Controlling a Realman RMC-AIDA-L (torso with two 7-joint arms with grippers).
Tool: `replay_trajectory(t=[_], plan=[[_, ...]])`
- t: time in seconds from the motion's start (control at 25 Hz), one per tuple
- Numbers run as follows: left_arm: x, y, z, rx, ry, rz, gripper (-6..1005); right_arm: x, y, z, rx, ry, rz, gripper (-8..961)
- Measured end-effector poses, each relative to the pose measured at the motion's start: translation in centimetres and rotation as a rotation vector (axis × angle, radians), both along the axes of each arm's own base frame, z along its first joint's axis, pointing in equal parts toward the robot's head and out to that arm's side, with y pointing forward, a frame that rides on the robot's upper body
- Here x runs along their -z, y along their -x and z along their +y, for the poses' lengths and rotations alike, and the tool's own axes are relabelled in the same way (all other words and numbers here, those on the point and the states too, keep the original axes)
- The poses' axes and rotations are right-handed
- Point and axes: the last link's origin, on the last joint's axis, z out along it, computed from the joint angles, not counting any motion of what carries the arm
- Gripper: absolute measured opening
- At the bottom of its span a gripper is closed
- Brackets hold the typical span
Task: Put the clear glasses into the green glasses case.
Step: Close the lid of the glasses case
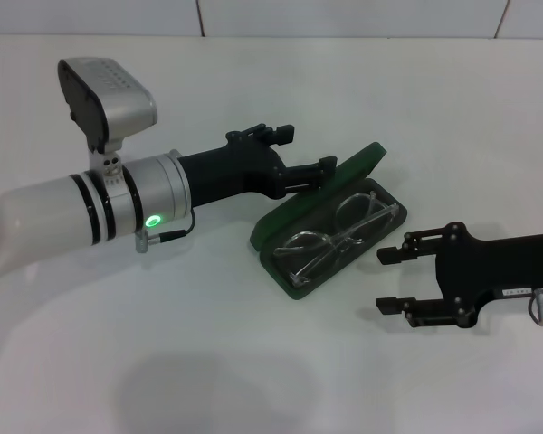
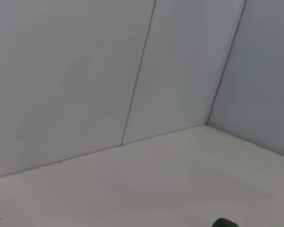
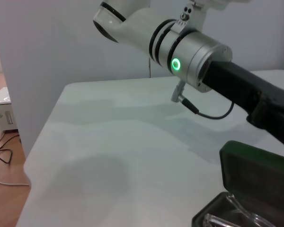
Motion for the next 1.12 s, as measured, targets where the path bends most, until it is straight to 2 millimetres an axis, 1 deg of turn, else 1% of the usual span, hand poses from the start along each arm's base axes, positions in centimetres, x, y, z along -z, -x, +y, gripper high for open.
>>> replay_trajectory(t=[0.4, 0.64, 0.84, 1.0, 1.12], plan=[[0.6, 0.3, -0.6, -0.014, 0.039, 0.009, 888, 0.1, 0.8, 0.5, -0.029, 0.003, -0.004, 578], [0.4, -0.3, -1.2, 0.006, 0.066, -0.045, 888, 0.1, 0.8, 0.4, -0.028, 0.006, -0.004, 578], [0.6, -0.1, -1.7, 0.004, 0.075, -0.048, 888, 0.1, 0.7, 0.4, -0.026, 0.006, -0.005, 578], [-0.2, -0.5, -1.3, -0.014, 0.035, -0.118, 887, 0.1, 0.6, 0.4, -0.026, 0.002, -0.008, 578], [-0.7, -0.1, -0.5, -0.055, -0.028, -0.132, 887, 0.2, 0.7, 0.4, -0.029, 0.003, -0.006, 578]])
